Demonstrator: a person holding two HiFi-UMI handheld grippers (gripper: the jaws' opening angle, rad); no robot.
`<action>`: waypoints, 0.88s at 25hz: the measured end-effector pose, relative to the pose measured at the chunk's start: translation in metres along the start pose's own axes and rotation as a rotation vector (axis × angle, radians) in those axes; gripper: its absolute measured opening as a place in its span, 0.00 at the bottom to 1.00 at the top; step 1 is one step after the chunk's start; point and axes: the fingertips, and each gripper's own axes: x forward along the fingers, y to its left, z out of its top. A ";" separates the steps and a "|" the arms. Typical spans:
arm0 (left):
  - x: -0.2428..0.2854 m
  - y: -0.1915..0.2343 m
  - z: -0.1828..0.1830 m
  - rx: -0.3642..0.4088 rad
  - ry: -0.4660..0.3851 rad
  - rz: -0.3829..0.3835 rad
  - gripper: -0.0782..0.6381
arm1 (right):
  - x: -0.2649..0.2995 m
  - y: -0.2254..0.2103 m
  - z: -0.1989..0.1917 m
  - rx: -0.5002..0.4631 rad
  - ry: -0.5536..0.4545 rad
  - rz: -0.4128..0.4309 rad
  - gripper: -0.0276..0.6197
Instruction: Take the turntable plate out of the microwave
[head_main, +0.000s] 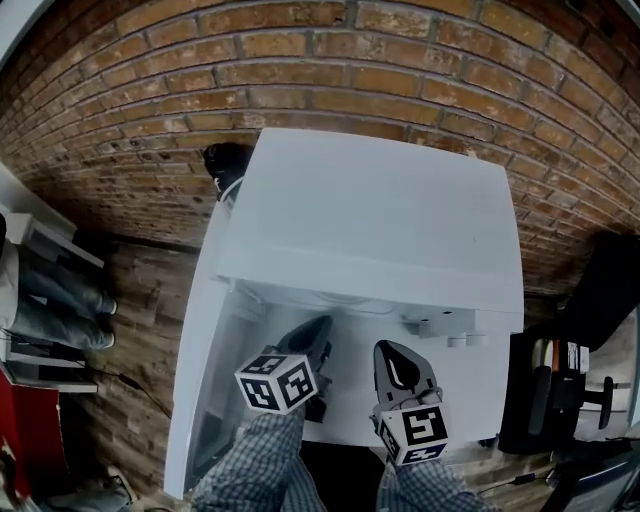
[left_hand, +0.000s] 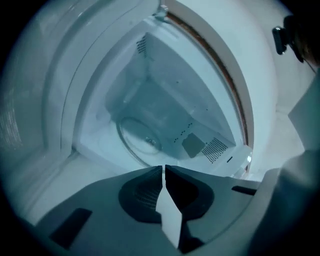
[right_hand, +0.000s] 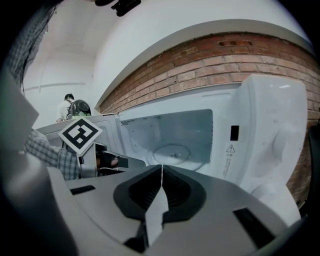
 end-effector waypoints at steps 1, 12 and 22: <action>0.004 0.004 0.000 -0.052 -0.004 -0.005 0.12 | 0.002 0.000 0.000 0.001 0.002 -0.001 0.07; 0.012 0.037 0.019 -0.458 -0.189 -0.024 0.22 | 0.017 -0.002 0.002 -0.003 0.025 -0.005 0.07; 0.022 0.055 0.027 -0.627 -0.228 0.011 0.24 | 0.020 -0.006 -0.001 0.002 0.040 -0.015 0.07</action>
